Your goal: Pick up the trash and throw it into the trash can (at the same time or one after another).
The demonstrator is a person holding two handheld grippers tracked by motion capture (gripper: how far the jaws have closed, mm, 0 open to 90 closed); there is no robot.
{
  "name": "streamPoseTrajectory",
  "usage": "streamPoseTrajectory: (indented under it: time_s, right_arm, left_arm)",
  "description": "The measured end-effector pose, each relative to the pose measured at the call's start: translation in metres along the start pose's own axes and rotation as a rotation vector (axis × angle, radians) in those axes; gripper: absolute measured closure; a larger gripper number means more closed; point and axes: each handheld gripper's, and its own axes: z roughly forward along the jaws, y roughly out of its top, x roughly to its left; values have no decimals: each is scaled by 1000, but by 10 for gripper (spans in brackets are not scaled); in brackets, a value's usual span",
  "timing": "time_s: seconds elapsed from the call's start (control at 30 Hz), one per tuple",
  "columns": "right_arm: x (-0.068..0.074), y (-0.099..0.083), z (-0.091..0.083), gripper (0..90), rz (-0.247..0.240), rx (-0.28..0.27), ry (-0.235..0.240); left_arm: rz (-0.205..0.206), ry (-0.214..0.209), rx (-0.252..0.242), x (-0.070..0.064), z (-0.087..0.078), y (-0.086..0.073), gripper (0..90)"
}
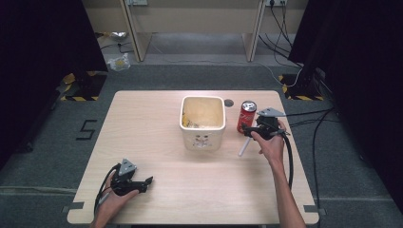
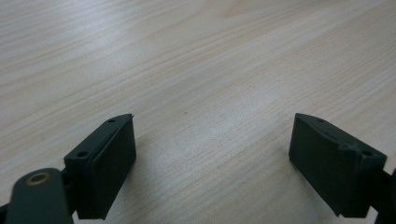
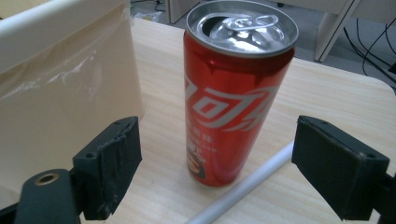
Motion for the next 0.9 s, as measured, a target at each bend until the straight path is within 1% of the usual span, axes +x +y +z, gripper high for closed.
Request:
streamPoseTrajectory:
  time_s: [0.03, 0.07, 0.1, 0.17, 0.2, 0.27, 0.33, 0.4, 0.6, 0.7, 0.73, 0.77, 0.8, 0.9]
  right_arm:
    - [0, 1, 2, 160, 11, -6, 1]
    - [0, 1, 2, 160, 11, -6, 1]
    - [-1, 2, 6, 160, 6, 2, 1]
    - [-2, 2, 8, 160, 4, 1, -1]
    - [-4, 3, 12, 160, 5, -7, 0]
    - [-4, 4, 14, 160, 7, -4, 2]
    - [-5, 5, 19, 161, 9, -4, 3]
    - [-6, 3, 22, 162, 21, -4, 7]
    - [-8, 0, 30, 162, 32, 3, 3]
    - [-7, -3, 36, 163, 28, 14, 9]
    - [-8, -4, 39, 178, 23, 17, 9]
    - [-8, -4, 39, 178, 23, 17, 9]
    - [-8, -6, 43, 194, 34, 17, 12]
    - [-8, -8, 46, 205, 33, 18, 6]
  left_arm:
    - [-1, 0, 0, 0, 0, 0, 139]
    - [-1, 0, 0, 0, 0, 0, 139]
    - [0, 0, 0, 0, 0, 0, 139]
    - [0, 0, 0, 0, 0, 0, 139]
    - [0, 0, 0, 0, 0, 0, 139]
    - [0, 0, 0, 0, 0, 0, 139]
    - [0, 0, 0, 0, 0, 0, 139]
    - [0, 0, 0, 0, 0, 0, 139]
    - [0, 0, 0, 0, 0, 0, 139]
    - [0, 0, 0, 0, 0, 0, 139]
    - [-1, 0, 0, 0, 0, 0, 139]
    - [-1, 0, 0, 0, 0, 0, 139]
    - [-1, 0, 0, 0, 0, 0, 139]
    - [-1, -1, 0, 0, 0, 0, 139]
